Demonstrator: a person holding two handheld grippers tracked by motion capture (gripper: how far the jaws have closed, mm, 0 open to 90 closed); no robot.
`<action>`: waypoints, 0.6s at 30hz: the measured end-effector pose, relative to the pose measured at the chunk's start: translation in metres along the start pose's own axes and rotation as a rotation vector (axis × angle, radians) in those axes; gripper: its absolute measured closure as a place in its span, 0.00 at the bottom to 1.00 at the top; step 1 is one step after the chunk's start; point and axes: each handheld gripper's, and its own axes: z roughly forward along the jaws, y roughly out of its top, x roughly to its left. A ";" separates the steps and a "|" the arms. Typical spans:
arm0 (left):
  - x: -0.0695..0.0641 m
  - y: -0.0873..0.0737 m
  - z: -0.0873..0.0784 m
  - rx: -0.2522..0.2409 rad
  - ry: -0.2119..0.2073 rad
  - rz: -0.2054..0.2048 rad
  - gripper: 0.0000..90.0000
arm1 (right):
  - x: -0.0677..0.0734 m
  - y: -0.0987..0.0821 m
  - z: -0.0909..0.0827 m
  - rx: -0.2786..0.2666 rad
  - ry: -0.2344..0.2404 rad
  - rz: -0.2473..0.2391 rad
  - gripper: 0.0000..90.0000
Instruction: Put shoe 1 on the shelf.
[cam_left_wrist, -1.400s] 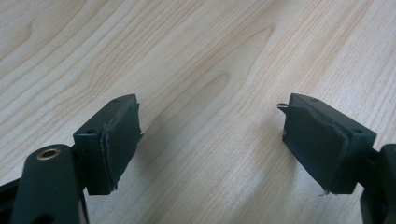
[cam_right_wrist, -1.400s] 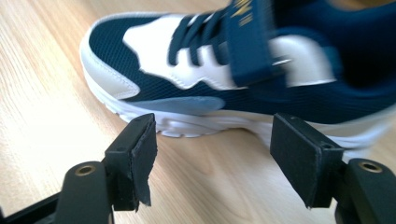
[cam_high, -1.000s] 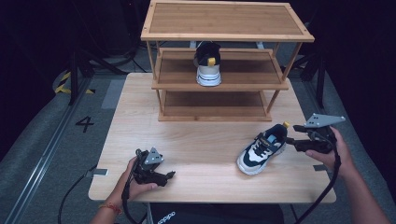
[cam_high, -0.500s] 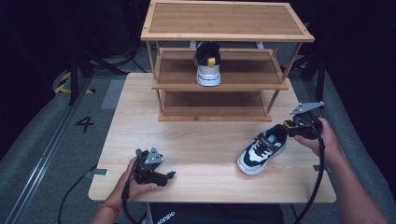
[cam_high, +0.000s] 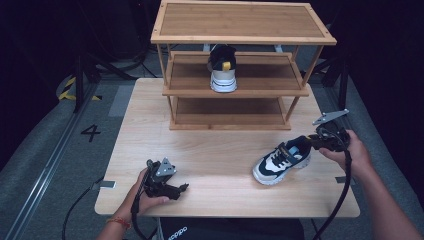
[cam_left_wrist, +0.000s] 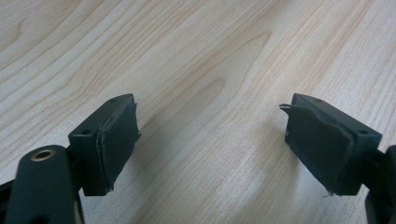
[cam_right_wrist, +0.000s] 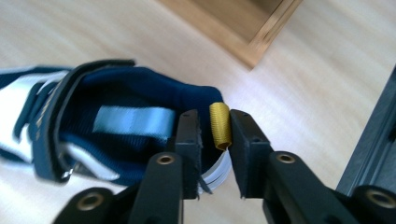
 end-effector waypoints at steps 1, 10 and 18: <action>0.000 0.000 0.000 -0.001 -0.003 -0.002 0.20 | 0.001 -0.001 -0.002 0.014 0.007 0.002 0.77; -0.001 0.002 0.002 0.005 0.004 0.001 0.18 | 0.023 -0.017 -0.009 0.164 0.090 -0.082 0.66; -0.001 0.002 0.002 0.004 0.008 0.002 0.18 | 0.040 -0.029 -0.027 0.142 0.204 -0.159 0.72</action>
